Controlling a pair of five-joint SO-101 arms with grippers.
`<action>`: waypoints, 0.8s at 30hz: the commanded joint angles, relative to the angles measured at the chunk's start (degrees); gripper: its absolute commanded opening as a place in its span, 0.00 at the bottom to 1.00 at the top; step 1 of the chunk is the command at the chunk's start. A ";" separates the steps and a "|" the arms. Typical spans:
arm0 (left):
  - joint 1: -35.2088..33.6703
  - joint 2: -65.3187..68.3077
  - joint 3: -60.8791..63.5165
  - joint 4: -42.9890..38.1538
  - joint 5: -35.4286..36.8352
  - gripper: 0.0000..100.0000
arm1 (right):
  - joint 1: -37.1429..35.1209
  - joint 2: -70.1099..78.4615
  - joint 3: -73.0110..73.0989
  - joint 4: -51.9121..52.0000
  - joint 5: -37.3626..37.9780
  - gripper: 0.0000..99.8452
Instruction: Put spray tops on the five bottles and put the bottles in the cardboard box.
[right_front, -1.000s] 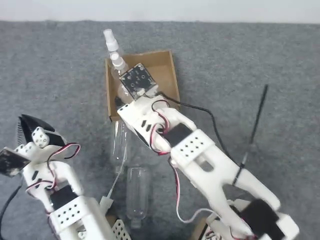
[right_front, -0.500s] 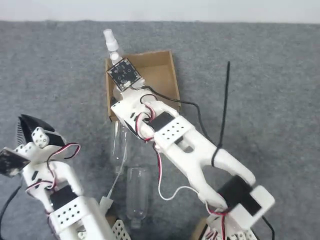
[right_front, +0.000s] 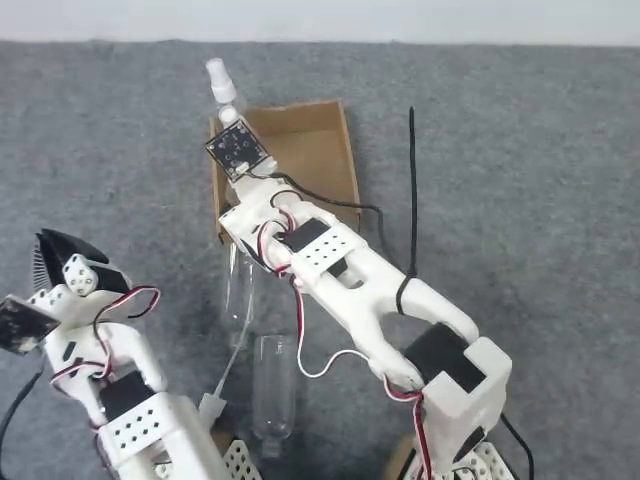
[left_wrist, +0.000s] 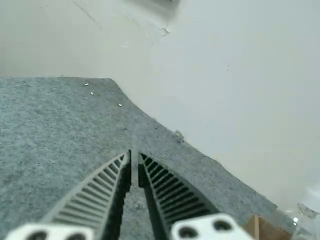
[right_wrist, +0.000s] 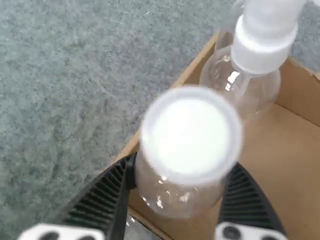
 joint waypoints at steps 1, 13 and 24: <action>0.00 -0.70 -0.75 -1.41 -0.44 0.01 | 0.22 0.22 -2.81 -0.92 0.09 0.18; 0.00 -0.70 -0.75 -1.41 -0.44 0.01 | 0.22 0.22 -2.81 -0.57 0.09 0.29; -0.09 -0.62 -0.75 -1.41 -0.44 0.01 | 0.22 0.13 -2.81 -0.66 0.09 0.37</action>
